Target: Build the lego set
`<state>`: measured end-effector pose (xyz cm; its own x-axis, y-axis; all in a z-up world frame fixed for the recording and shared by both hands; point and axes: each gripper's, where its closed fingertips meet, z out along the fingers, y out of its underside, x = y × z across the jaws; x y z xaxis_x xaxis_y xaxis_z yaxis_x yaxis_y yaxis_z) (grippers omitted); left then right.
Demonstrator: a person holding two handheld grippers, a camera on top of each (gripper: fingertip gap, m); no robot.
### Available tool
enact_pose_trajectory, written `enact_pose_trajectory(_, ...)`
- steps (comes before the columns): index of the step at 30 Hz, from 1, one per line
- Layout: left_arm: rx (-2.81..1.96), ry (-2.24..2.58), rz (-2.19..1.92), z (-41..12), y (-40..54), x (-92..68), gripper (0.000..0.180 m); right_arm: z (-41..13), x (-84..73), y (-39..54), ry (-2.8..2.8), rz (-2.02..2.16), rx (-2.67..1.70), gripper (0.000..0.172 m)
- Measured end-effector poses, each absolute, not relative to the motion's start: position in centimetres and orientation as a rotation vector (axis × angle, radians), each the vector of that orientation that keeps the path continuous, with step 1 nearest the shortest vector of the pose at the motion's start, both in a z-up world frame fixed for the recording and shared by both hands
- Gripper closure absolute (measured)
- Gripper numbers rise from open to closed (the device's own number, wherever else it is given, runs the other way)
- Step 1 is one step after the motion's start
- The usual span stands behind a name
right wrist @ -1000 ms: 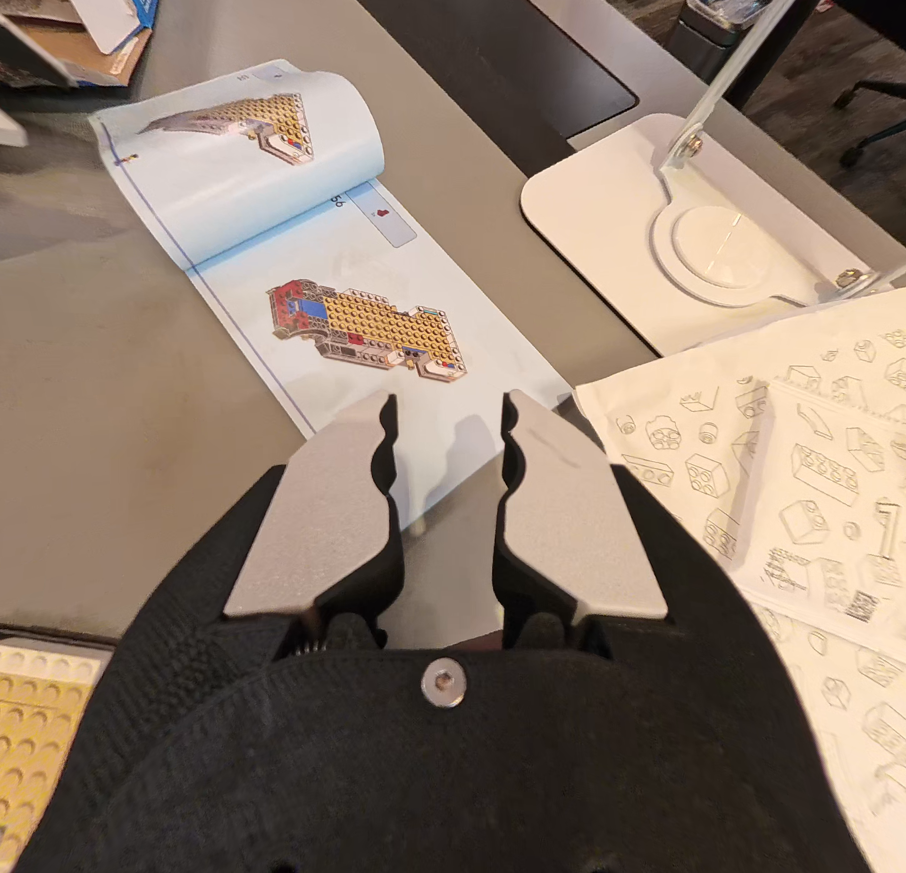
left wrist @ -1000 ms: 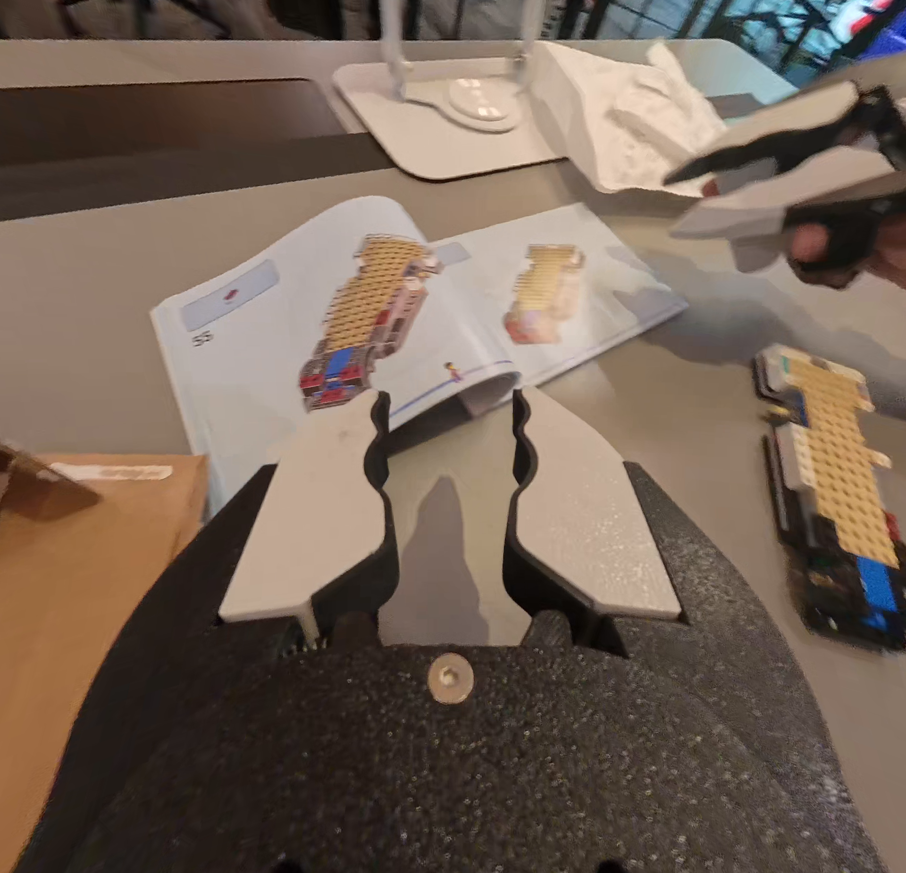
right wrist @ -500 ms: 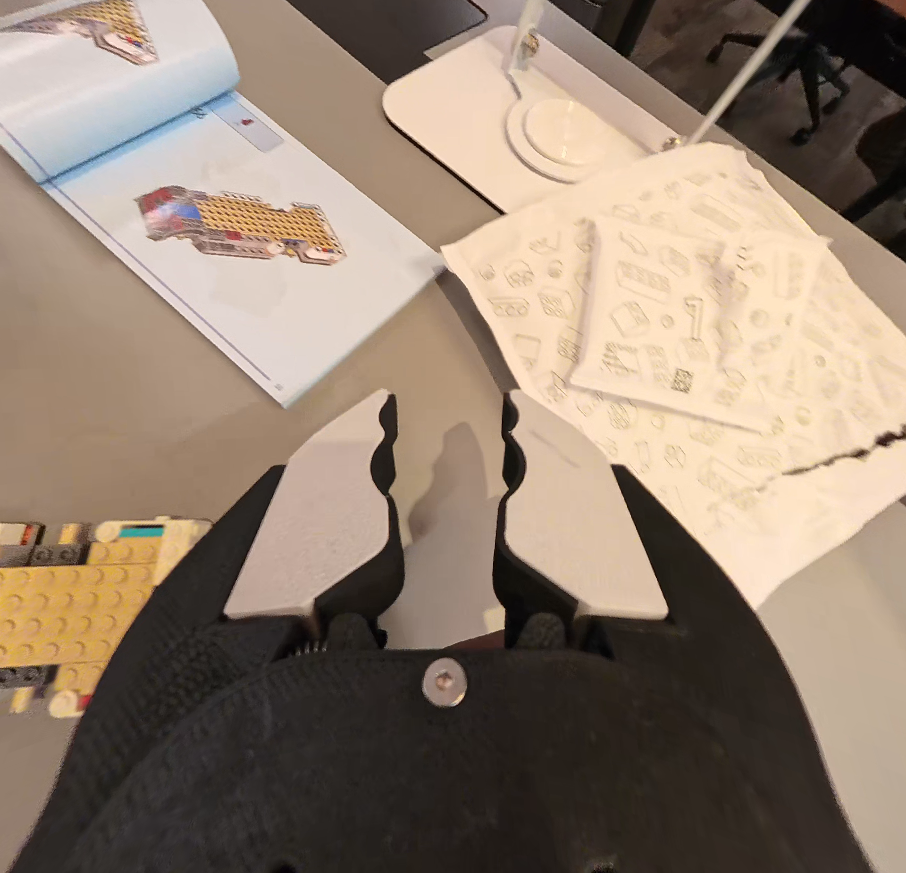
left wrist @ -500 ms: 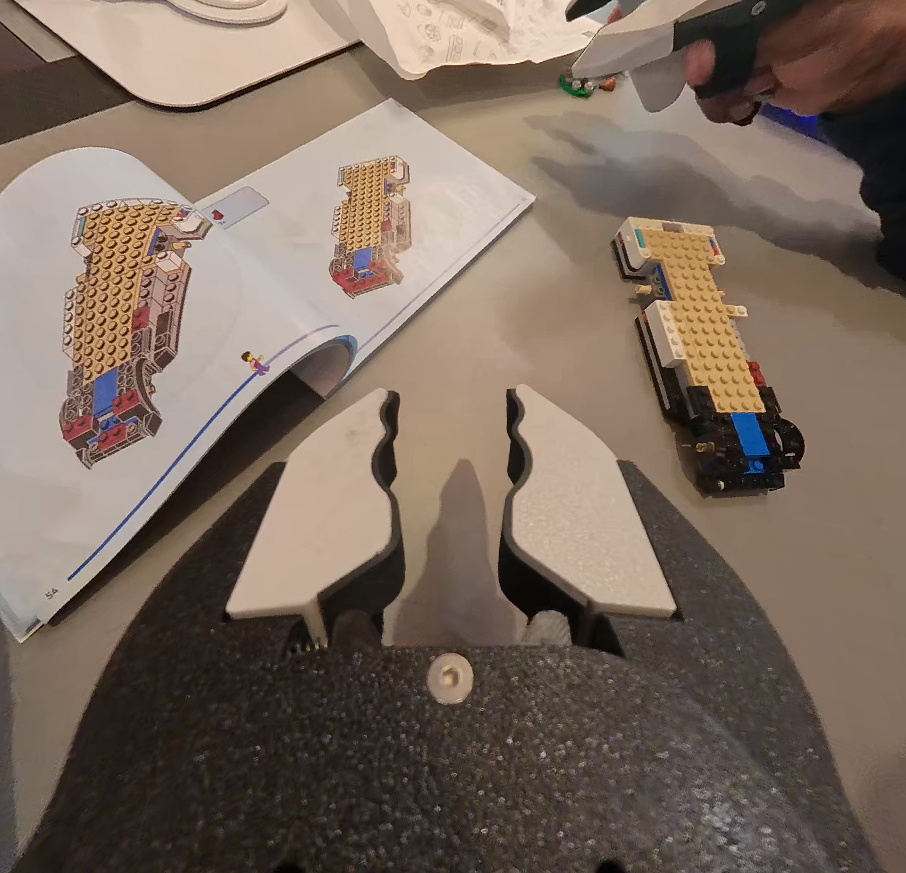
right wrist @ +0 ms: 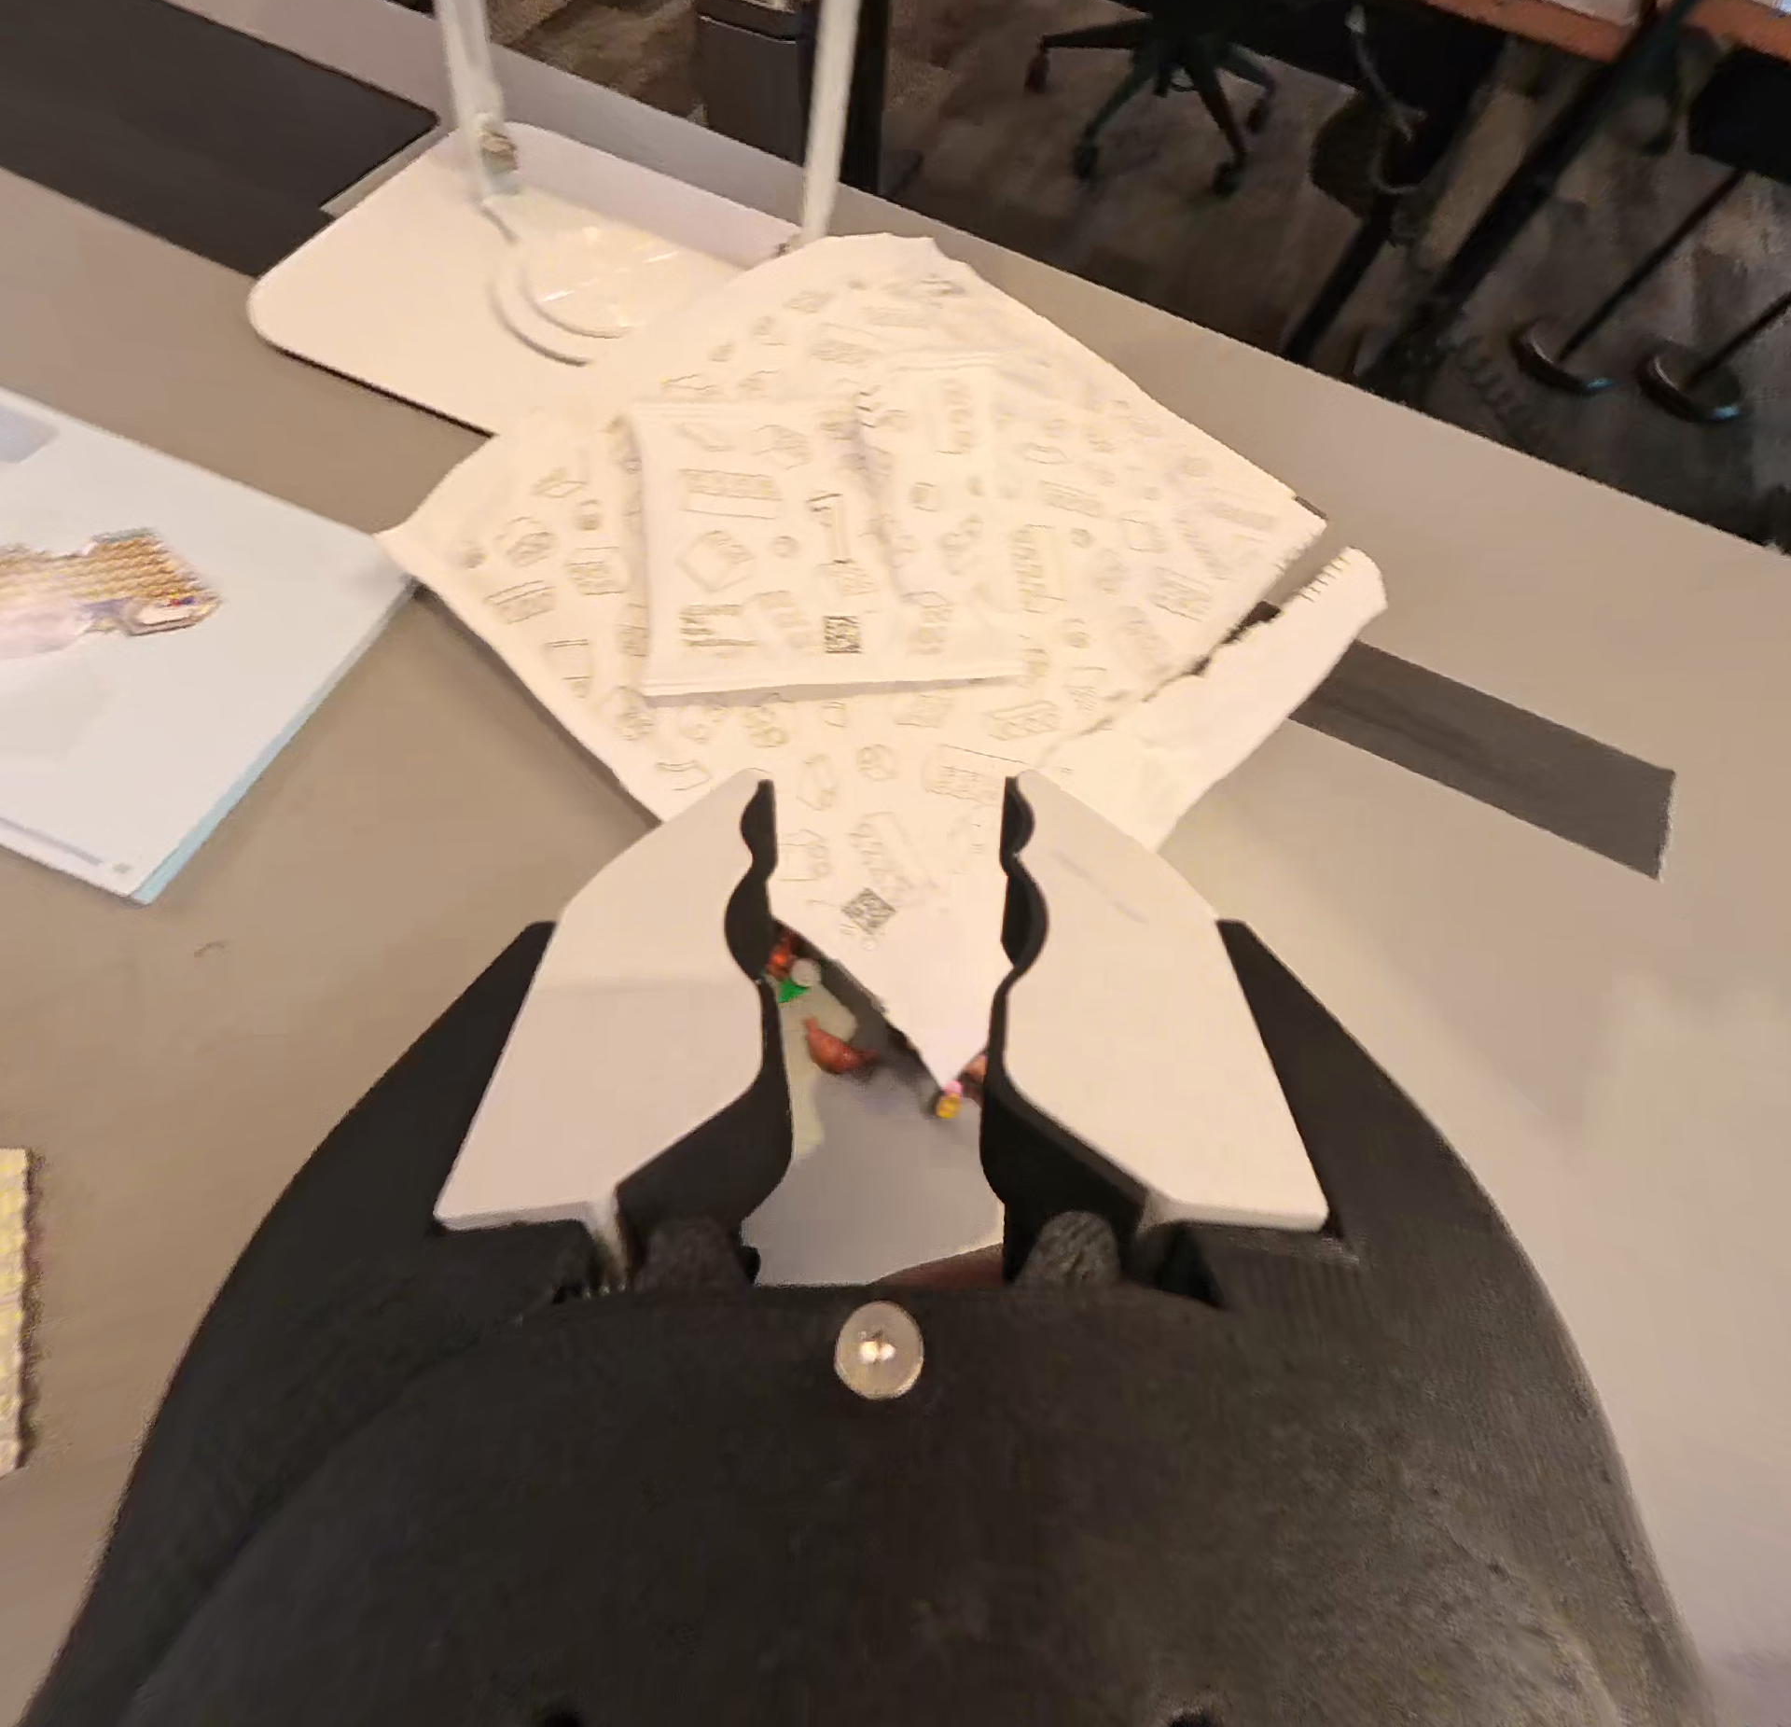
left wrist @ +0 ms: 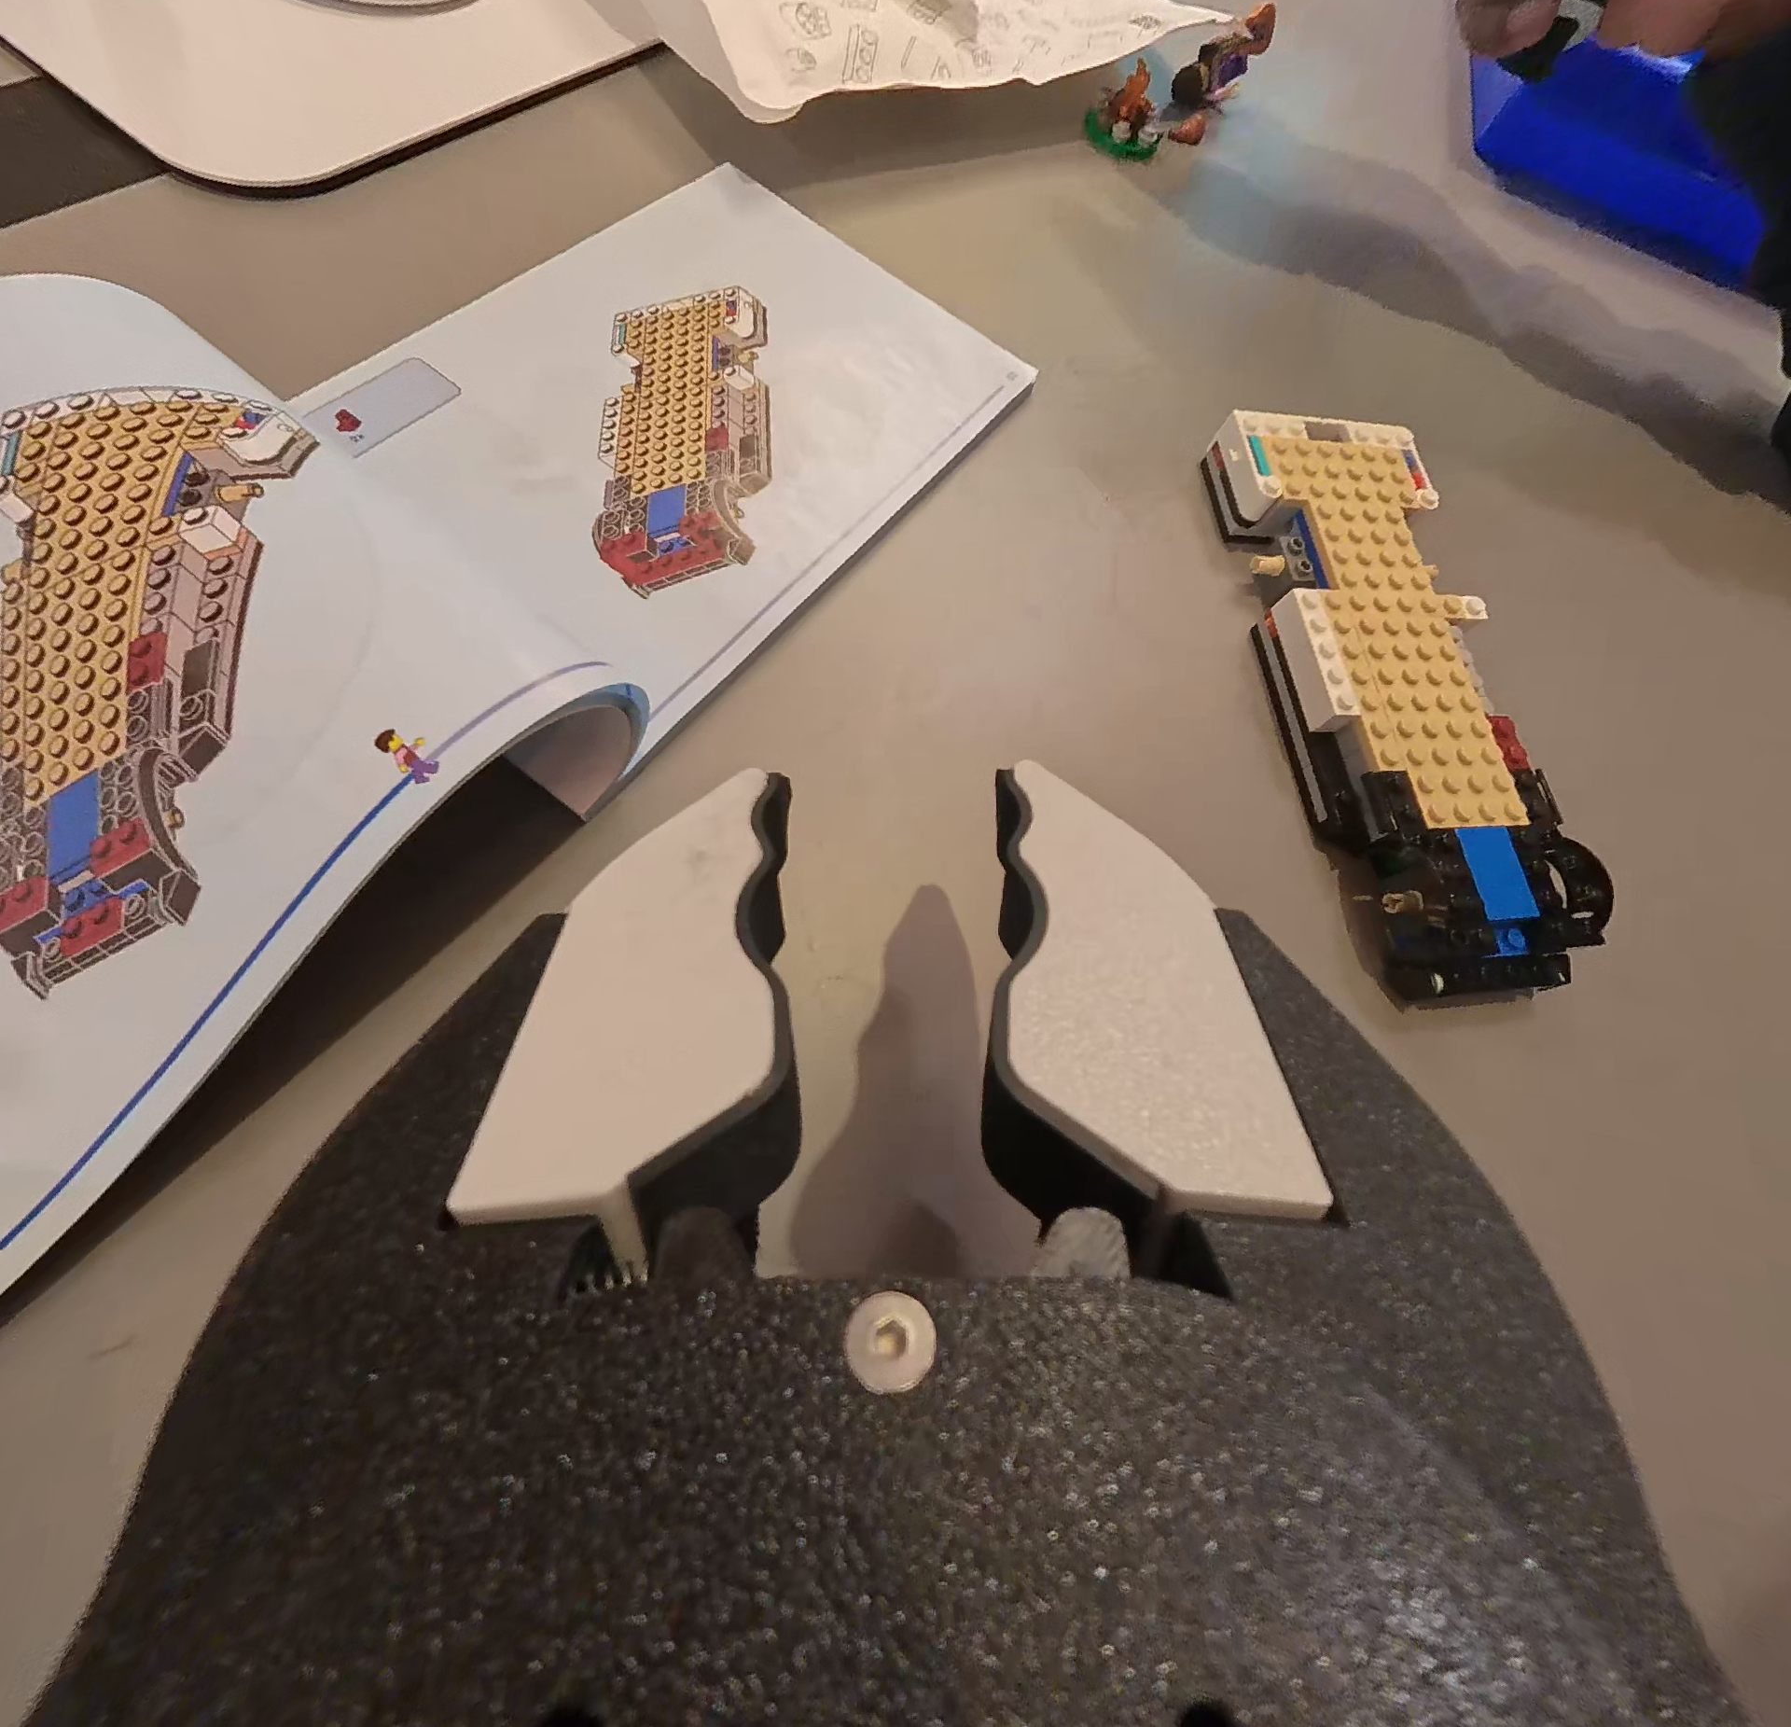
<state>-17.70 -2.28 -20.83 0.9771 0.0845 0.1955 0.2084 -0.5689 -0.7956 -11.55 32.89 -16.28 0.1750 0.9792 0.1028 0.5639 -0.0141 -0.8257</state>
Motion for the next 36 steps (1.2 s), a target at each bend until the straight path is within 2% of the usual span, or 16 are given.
enact_pose_trajectory(18, -2.196, -0.225, -0.155, -21.6, -2.0, -17.9, 0.139, -17.8, -10.9, 37.0, -1.358, 0.765, -1.912, 0.12)
enact_pose_trajectory(22, -2.203, -0.225, -0.151, -21.7, -2.0, -17.9, 0.139, -18.6, -10.8, 37.3, -1.371, 0.754, -1.962, 0.114)
enact_pose_trajectory(30, -2.218, -0.211, -0.139, -21.9, -1.8, -17.7, 0.139, -18.5, -14.3, 29.9, -1.798, 0.574, -1.405, 0.103)
enact_pose_trajectory(36, -2.224, -0.211, -0.131, -22.0, -1.8, -17.7, 0.139, -20.7, -16.4, 26.7, -1.963, 0.222, -1.058, 0.101)
